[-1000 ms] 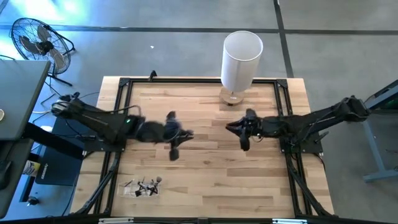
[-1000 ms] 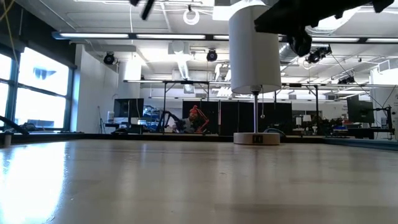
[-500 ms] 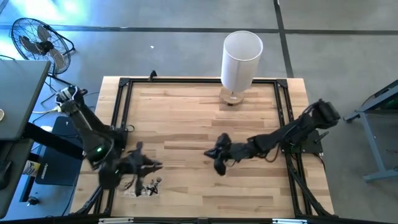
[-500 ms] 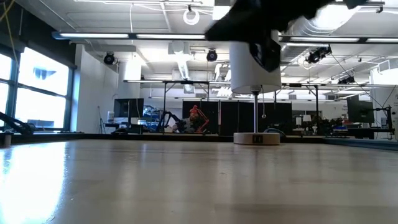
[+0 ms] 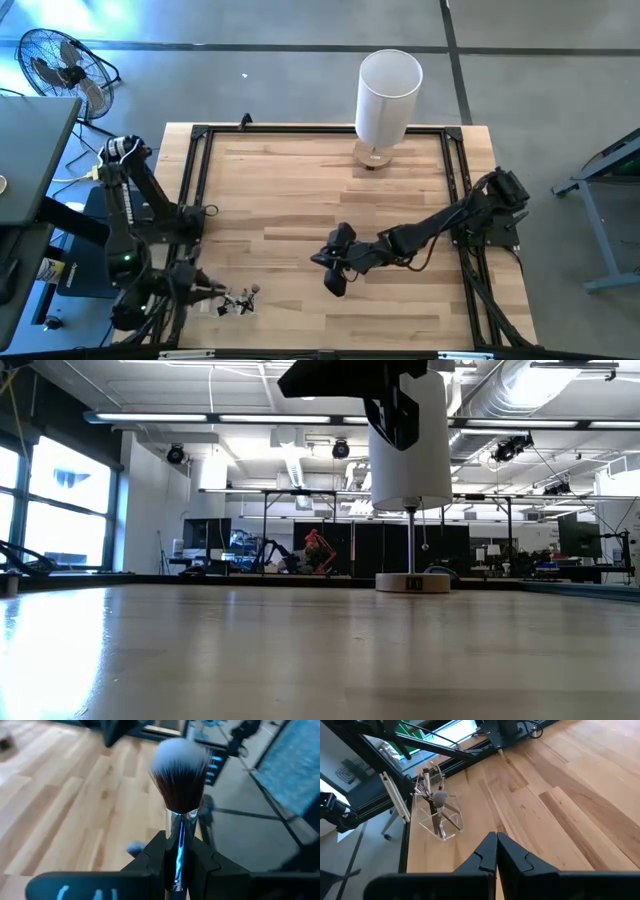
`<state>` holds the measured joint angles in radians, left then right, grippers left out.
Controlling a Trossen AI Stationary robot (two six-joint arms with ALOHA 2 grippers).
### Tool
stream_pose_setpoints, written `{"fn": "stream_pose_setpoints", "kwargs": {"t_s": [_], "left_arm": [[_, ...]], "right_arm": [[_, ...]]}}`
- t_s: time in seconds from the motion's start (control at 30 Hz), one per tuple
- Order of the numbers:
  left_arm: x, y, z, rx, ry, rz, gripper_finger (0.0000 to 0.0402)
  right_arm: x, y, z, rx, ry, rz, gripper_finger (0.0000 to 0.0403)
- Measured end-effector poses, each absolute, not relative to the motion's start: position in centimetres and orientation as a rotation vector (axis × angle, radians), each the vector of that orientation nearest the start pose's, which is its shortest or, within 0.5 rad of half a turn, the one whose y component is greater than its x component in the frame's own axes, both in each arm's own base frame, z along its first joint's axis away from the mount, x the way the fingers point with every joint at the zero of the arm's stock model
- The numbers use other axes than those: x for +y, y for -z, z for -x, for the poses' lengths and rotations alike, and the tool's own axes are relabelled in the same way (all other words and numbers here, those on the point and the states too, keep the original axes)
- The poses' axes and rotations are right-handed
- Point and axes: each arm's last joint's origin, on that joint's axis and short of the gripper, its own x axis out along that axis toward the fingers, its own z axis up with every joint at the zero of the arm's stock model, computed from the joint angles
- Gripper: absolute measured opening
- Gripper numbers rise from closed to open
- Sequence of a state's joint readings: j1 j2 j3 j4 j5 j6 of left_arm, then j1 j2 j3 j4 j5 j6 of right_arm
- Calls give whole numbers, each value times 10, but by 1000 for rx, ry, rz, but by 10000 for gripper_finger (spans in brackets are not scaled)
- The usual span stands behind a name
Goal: Put items in baskets/containers
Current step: Put the powder brush into the transparent organizer
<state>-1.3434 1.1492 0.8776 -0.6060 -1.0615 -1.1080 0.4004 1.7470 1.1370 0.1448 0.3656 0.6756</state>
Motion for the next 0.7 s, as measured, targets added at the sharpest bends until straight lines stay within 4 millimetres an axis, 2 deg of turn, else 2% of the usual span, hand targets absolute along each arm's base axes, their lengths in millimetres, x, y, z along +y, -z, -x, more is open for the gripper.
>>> {"fn": "stream_pose_setpoints", "kwargs": {"t_s": [0.17, 0.5, 0.63, 0.7], "left_arm": [[-207, -259, -58, 358, 88, 262, 35], [-195, -196, -51, 333, 83, 389, 35], [-192, -186, -51, 329, 87, 414, 36], [-192, -184, -51, 325, 91, 441, 52]], "right_arm": [[142, -230, -359, 422, 112, -520, 2], [143, -230, -359, 422, 111, -525, 1], [143, -230, -359, 422, 114, -532, 2], [143, -230, -359, 422, 114, -532, 1]]}}
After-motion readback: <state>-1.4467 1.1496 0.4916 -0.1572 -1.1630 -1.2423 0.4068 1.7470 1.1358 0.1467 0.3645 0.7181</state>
